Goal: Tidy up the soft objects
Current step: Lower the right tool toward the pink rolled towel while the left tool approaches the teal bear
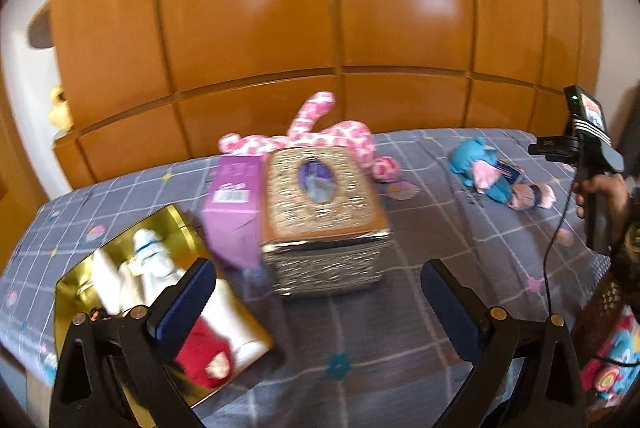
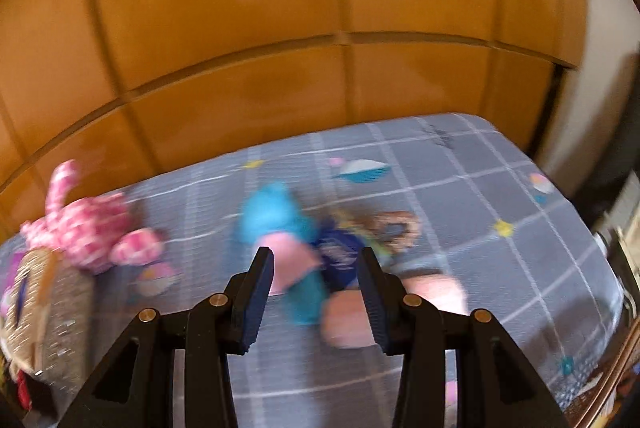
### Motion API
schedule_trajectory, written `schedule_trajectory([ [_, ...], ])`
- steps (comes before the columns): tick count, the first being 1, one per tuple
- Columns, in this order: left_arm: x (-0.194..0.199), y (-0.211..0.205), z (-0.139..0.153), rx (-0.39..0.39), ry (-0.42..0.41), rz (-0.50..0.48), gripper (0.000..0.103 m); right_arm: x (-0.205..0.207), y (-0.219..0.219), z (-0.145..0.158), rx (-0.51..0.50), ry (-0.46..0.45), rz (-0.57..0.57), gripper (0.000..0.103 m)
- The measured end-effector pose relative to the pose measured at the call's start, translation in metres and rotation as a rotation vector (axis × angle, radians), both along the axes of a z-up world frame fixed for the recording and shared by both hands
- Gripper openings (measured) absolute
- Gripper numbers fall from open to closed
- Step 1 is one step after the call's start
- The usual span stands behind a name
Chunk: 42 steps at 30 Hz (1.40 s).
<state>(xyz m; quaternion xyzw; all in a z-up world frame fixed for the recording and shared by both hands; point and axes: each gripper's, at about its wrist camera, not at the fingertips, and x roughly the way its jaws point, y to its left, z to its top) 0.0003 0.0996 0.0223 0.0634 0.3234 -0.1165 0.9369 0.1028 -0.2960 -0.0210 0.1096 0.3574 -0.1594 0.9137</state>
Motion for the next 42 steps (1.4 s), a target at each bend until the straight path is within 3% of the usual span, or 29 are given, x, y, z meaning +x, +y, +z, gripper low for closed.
schedule_trajectory([
  [2, 0.004, -0.015, -0.001, -0.004, 0.013, -0.036, 0.103, -0.002, -0.021, -0.008, 0.02, 0.002, -0.049, 0.043],
  [6, 0.011, -0.043, -0.004, -0.014, 0.033, -0.093, 0.103, -0.013, -0.058, -0.014, 0.177, -0.032, -0.167, 0.043],
  [12, 0.019, -0.087, -0.01, 0.031, 0.036, -0.165, 0.103, -0.02, -0.077, -0.022, 0.322, -0.04, -0.217, 0.043],
  [23, 0.039, -0.138, -0.031, 0.094, 0.091, -0.238, 0.103, -0.025, -0.089, -0.031, 0.431, -0.054, -0.24, 0.043],
  [32, 0.049, -0.166, -0.046, 0.102, 0.138, -0.29, 0.103, -0.027, -0.093, -0.033, 0.486, -0.068, -0.253, 0.043],
  [42, 0.077, -0.186, -0.075, 0.096, 0.27, -0.279, 0.102, -0.038, -0.107, -0.038, 0.565, -0.105, -0.305, 0.043],
])
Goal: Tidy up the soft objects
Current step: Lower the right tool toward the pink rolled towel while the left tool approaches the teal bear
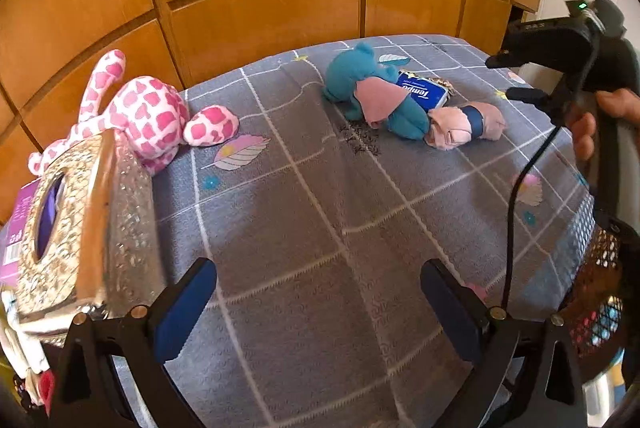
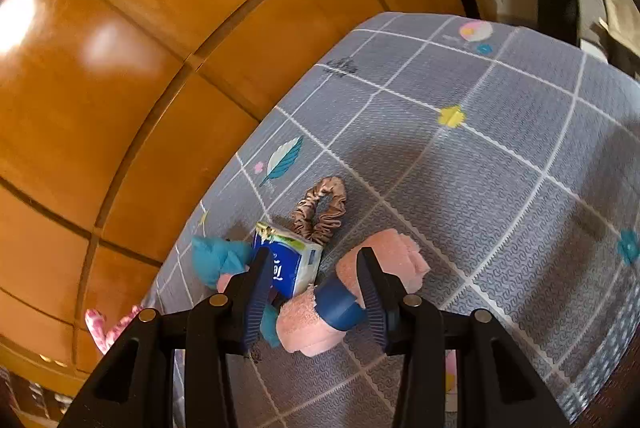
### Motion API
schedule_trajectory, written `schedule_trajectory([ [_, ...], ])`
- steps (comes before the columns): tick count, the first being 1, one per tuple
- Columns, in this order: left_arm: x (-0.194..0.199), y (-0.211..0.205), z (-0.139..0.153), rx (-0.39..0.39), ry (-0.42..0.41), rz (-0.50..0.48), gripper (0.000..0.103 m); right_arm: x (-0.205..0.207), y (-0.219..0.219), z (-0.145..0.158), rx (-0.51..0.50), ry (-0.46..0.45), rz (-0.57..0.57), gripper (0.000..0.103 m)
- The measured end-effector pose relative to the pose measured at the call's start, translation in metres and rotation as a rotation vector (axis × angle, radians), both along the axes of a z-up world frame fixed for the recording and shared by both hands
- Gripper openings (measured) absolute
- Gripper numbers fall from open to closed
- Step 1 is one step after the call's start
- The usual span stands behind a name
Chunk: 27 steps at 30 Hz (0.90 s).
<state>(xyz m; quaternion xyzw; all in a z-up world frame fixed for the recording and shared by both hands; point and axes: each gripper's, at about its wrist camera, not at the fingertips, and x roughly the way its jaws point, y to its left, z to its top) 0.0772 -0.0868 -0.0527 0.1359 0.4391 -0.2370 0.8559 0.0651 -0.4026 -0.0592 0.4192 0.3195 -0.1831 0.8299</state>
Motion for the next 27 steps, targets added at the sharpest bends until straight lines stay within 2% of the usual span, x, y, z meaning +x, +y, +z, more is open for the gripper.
schedule_trajectory([
  [7, 0.029, -0.017, -0.005, -0.072, 0.082, 0.006, 0.102, -0.004, -0.01, -0.009, 0.084, -0.01, -0.029, 0.043],
  [10, 0.047, -0.028, -0.005, -0.128, 0.129, 0.02, 0.095, -0.003, -0.01, -0.012, 0.104, -0.009, -0.023, 0.043],
  [12, 0.058, -0.036, -0.005, -0.157, 0.155, 0.037, 0.085, -0.001, -0.009, -0.012, 0.108, -0.011, -0.013, 0.043],
  [17, 0.084, -0.061, -0.006, -0.195, 0.19, 0.048, 0.081, 0.002, -0.007, -0.012, 0.122, -0.018, 0.014, 0.043],
  [27, 0.143, -0.107, -0.018, -0.233, 0.245, 0.124, 0.083, -0.009, -0.017, -0.016, 0.21, -0.075, -0.024, 0.043],
])
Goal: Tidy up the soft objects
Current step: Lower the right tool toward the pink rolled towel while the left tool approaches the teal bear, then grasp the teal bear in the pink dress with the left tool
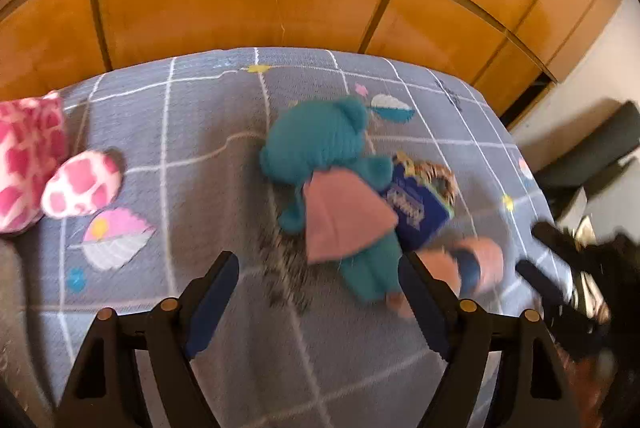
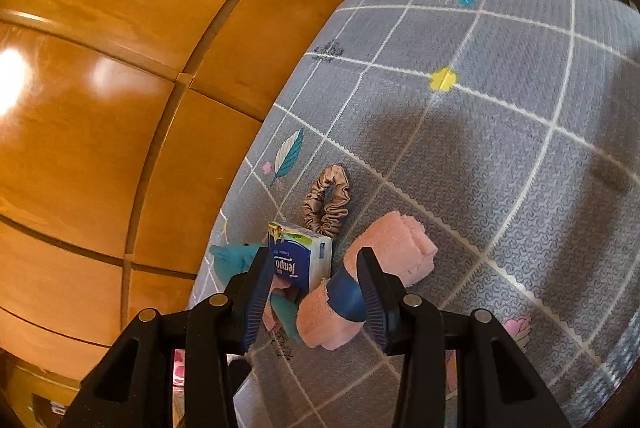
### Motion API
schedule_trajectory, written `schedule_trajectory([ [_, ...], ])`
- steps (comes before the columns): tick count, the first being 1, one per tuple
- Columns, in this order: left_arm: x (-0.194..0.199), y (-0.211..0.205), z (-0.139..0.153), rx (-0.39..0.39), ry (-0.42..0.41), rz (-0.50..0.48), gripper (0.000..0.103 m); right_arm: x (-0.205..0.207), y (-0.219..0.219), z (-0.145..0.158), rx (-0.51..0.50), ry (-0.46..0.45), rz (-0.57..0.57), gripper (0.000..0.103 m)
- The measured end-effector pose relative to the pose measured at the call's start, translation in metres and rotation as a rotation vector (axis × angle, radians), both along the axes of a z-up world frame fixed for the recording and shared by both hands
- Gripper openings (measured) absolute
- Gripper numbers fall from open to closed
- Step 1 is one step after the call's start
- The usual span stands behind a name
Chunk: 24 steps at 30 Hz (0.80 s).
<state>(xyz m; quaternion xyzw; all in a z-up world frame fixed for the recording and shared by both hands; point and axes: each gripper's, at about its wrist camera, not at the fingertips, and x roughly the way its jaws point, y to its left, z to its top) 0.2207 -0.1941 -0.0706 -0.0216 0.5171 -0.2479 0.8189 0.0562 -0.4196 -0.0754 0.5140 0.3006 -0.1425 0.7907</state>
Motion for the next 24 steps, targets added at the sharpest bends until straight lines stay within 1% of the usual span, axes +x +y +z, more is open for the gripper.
schedule_trajectory([
  [3, 0.016, -0.01, -0.005, -0.024, 0.029, 0.027, 0.085, -0.001, -0.002, -0.003, 0.03, -0.007, -0.002, 0.043],
  [7, 0.035, -0.02, -0.011, -0.042, 0.036, 0.076, 0.088, -0.004, -0.004, -0.004, 0.054, -0.019, -0.012, 0.043],
  [8, 0.041, -0.022, -0.012, -0.057, 0.038, 0.089, 0.09, -0.005, -0.005, -0.005, 0.059, -0.021, -0.015, 0.043],
  [11, 0.049, -0.026, -0.018, -0.067, 0.019, 0.119, 0.091, -0.005, -0.005, -0.008, 0.074, -0.018, -0.011, 0.043],
  [12, 0.05, -0.028, -0.02, -0.065, 0.015, 0.118, 0.09, -0.003, -0.004, -0.01, 0.079, -0.015, -0.002, 0.043],
  [13, 0.052, -0.03, -0.024, -0.068, 0.018, 0.109, 0.088, -0.001, -0.003, -0.01, 0.08, -0.014, 0.004, 0.043],
  [14, 0.054, -0.032, -0.028, -0.073, 0.026, 0.084, 0.072, 0.0, -0.002, -0.01, 0.078, -0.011, 0.01, 0.044],
  [15, 0.054, -0.035, -0.032, -0.066, 0.037, 0.051, 0.052, 0.0, -0.001, -0.01, 0.074, -0.01, 0.012, 0.043],
  [16, 0.053, -0.035, -0.035, -0.061, 0.043, 0.032, 0.049, 0.001, 0.0, -0.01, 0.068, -0.009, 0.013, 0.043],
  [18, 0.05, -0.029, -0.035, -0.092, 0.036, 0.019, 0.041, 0.0, 0.0, -0.01, 0.06, -0.007, 0.009, 0.043],
  [21, 0.041, -0.013, -0.029, -0.1, 0.034, 0.006, 0.04, 0.0, -0.001, -0.01, 0.051, -0.008, 0.004, 0.043],
  [24, 0.021, 0.011, -0.017, -0.101, 0.017, -0.01, 0.04, 0.0, 0.0, -0.007, 0.031, -0.016, 0.005, 0.043],
])
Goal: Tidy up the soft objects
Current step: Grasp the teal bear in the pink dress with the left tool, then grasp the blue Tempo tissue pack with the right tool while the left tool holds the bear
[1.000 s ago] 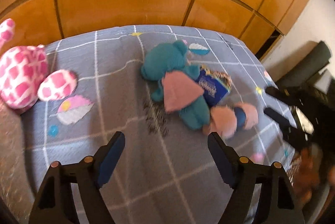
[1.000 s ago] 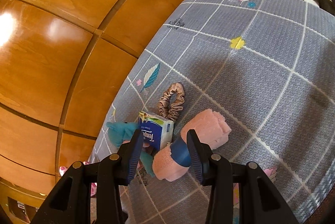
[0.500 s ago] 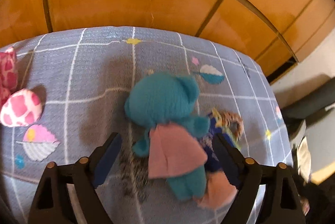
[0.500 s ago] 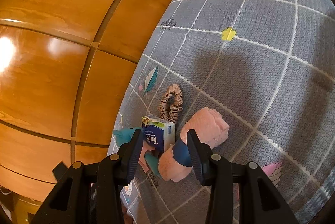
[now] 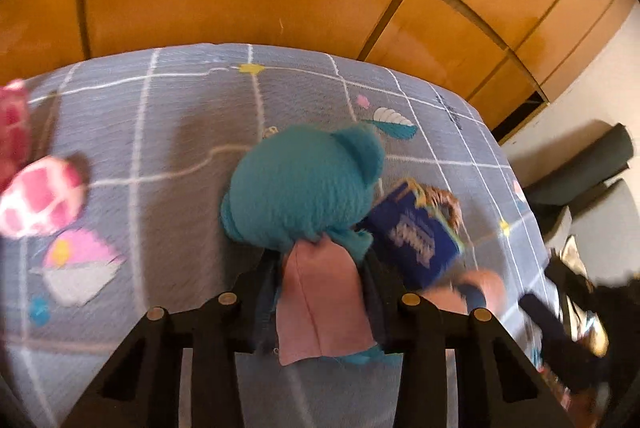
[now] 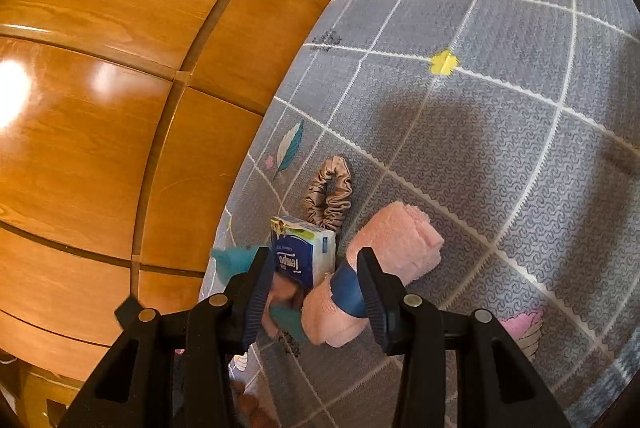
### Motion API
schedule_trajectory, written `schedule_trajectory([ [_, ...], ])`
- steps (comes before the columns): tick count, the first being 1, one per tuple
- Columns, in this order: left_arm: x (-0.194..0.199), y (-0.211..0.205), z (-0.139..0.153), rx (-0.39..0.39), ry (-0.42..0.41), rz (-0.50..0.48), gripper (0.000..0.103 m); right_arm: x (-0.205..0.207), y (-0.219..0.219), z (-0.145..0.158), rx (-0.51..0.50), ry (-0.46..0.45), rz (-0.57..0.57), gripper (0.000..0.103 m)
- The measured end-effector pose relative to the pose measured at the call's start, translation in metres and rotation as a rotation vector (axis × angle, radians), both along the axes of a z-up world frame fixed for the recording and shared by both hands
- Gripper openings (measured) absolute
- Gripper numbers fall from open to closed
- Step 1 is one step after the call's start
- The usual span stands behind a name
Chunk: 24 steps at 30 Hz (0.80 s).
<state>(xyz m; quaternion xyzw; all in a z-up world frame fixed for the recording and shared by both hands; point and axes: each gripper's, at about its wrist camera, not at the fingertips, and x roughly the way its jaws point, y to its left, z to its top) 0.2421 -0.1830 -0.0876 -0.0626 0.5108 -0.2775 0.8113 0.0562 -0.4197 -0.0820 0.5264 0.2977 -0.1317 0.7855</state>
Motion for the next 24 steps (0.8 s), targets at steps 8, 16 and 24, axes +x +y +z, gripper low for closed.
schedule_trajectory([
  [8, -0.066, 0.06, 0.008, -0.002, 0.006, -0.077, 0.04, 0.0, -0.002, 0.0, -0.011, 0.024, -0.012, 0.043],
  [16, -0.103, 0.086, -0.021, 0.047, -0.008, -0.082, 0.042, -0.004, -0.004, -0.002, -0.024, 0.047, -0.033, 0.043],
  [24, -0.112, 0.073, -0.026, 0.103, -0.118, -0.079, 0.045, 0.0, 0.002, 0.005, -0.091, 0.107, -0.026, 0.043],
])
